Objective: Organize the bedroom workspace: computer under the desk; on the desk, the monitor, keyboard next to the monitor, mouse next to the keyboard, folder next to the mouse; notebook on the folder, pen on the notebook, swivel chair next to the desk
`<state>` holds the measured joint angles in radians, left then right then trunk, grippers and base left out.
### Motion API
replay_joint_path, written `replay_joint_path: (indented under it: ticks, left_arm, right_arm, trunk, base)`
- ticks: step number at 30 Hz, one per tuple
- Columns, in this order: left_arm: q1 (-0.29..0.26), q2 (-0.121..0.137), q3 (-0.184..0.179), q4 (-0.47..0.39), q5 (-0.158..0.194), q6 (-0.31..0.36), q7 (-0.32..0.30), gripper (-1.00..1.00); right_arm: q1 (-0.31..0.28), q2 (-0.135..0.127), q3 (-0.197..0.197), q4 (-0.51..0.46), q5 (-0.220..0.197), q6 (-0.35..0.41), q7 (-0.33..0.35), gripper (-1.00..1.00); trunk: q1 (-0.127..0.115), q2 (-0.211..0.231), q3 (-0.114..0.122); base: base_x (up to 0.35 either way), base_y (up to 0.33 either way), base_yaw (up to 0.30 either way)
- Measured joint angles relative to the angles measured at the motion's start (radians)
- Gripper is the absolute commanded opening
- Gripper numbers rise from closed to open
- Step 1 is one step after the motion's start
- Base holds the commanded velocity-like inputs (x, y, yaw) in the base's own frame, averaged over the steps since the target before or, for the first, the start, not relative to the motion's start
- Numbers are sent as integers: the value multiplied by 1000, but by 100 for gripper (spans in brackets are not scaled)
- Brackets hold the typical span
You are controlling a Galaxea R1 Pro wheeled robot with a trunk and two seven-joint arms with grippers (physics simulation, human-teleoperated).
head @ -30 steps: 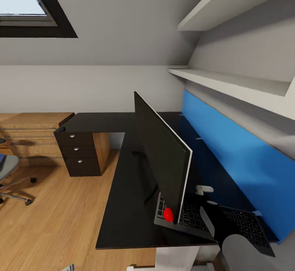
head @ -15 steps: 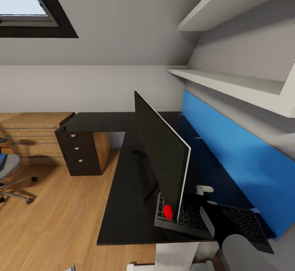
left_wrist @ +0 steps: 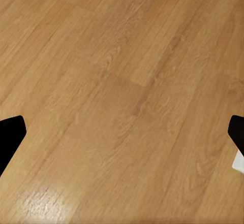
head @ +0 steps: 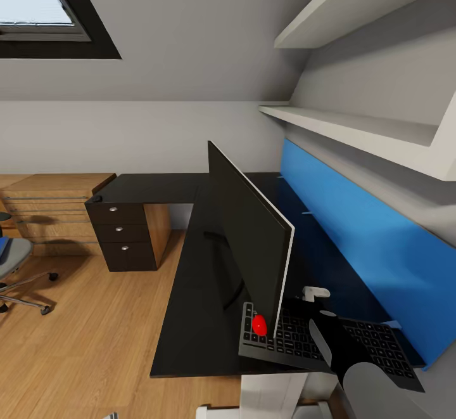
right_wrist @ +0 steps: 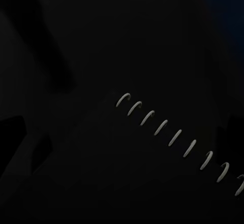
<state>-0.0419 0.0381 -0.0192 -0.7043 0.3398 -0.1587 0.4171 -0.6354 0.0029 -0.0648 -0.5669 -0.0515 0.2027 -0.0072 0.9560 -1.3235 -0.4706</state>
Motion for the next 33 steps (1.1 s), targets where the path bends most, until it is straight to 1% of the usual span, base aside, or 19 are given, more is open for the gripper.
replay_joint_path:
  ticks: [3, 10, 33]
  left_arm:
    - [0, 0, 0, 0, 0, 0, 0, 100]
    - [0, 0, 0, 0, 0, 0, 0, 100]
    - [0, 0, 0, 1, 0, 0, 0, 100]
  right_arm:
    - [0, 0, 0, 0, -1, 0, 0, 100]
    - [0, 0, 0, 0, 0, 0, 0, 100]
    - [0, 0, 0, 1, 1, -2, 0, 100]
  trunk:
    - [0, 0, 0]
    - [0, 0, 0]
    - [0, 0, 0]
  base:
    - [-46, 0, 0]
    - [-173, 0, 0]
    - [-13, 0, 0]
